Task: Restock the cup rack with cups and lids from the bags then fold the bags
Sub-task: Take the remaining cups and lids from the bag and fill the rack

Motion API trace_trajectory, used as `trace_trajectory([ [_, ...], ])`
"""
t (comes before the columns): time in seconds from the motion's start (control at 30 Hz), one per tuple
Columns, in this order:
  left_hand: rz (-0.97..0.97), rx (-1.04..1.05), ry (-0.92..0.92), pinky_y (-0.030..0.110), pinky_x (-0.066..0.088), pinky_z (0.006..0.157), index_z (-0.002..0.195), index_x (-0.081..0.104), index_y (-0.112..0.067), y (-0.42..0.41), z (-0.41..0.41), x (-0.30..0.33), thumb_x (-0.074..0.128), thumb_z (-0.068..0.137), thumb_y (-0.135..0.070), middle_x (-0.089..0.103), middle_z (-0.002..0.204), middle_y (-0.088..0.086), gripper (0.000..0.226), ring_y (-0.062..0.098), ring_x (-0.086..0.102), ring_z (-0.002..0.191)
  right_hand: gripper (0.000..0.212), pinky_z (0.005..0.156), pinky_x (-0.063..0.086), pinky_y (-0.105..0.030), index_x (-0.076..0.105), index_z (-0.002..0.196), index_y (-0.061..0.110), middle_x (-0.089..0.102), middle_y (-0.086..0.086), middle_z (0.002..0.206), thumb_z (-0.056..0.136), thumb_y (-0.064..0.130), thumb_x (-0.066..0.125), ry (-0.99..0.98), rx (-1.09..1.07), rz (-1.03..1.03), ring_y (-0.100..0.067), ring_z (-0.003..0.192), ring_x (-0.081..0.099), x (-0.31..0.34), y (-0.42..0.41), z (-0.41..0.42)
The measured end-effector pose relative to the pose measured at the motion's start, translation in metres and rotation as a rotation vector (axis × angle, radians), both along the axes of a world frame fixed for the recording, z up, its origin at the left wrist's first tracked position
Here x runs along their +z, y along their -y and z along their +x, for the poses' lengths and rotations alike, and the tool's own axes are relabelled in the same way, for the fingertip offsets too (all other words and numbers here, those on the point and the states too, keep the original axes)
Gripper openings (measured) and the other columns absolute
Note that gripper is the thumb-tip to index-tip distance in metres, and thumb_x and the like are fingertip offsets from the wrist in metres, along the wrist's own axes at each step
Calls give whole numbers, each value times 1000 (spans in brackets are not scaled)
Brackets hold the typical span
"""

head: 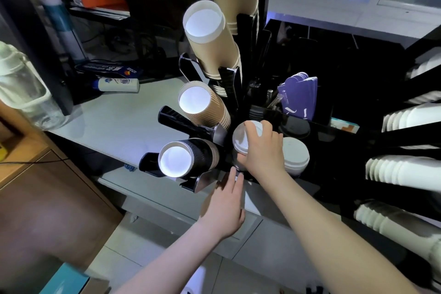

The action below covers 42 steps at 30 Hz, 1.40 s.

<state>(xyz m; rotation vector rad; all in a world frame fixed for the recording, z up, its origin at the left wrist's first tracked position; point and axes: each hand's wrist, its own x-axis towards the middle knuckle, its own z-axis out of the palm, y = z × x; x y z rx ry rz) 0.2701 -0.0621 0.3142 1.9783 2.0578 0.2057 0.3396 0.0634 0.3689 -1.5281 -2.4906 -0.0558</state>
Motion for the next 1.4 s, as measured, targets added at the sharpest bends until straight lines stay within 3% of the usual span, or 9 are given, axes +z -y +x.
trace_trajectory([
  [0.33,22,9,-11,31,30,103,149,-8,0,-3,-3,-9,47,94,-28,-19,157,18,83,33,33,132,78,109,7,-65,32,140,23,45,-11,121,76,48,67,193,8,6,-32,94,56,-19,-2,-7],
  [0.47,9,0,-20,33,22,115,149,-7,0,-2,-7,-19,51,92,-31,-13,158,18,87,30,12,144,84,106,-7,-70,37,137,22,49,-11,123,71,64,68,281,26,12,-32,114,48,-23,-3,-6],
  [0.6,-1,14,4,35,21,117,150,-8,-4,-2,-10,-23,54,90,-33,-12,158,14,91,27,6,146,101,104,-5,-73,28,147,20,25,-11,151,68,68,68,284,76,7,-32,136,26,-20,-2,-1],
  [0.7,9,14,-1,34,18,118,150,-10,-3,-1,-10,-21,53,91,-33,-10,159,14,91,26,6,146,95,103,-4,-73,20,150,21,23,-6,151,76,60,65,266,120,32,-28,135,26,-17,5,9],
  [0.83,-3,-30,-19,32,19,114,149,-8,0,-1,-6,-13,49,94,-29,-15,157,19,84,29,10,145,27,103,-10,-69,57,108,21,52,3,116,82,27,56,189,173,82,-23,115,43,-20,13,20],
  [1.03,3,-48,-11,33,32,102,149,-7,-1,-1,1,-1,45,96,-26,-18,158,16,78,27,21,142,35,102,-16,-69,52,113,23,54,10,110,79,14,53,222,172,16,-21,115,44,-28,20,26],
  [1.17,33,-57,-48,33,34,100,150,-4,0,-2,2,4,42,97,-27,-16,158,15,74,25,20,143,40,101,-22,-65,54,119,24,54,11,123,81,13,51,92,195,-11,-20,139,26,-20,19,31],
  [1.33,113,2,-18,31,43,96,151,-6,-8,-11,6,6,45,94,-27,-17,159,9,79,22,9,146,35,114,4,-61,66,114,19,59,1,122,79,11,62,-286,39,95,-24,125,45,1,11,59],
  [1.4,157,13,17,31,48,93,151,-3,-12,-16,7,7,49,91,-27,-13,159,4,81,17,1,147,37,114,17,-57,62,118,23,57,0,125,81,24,66,-273,-97,79,-25,122,45,10,2,73],
])
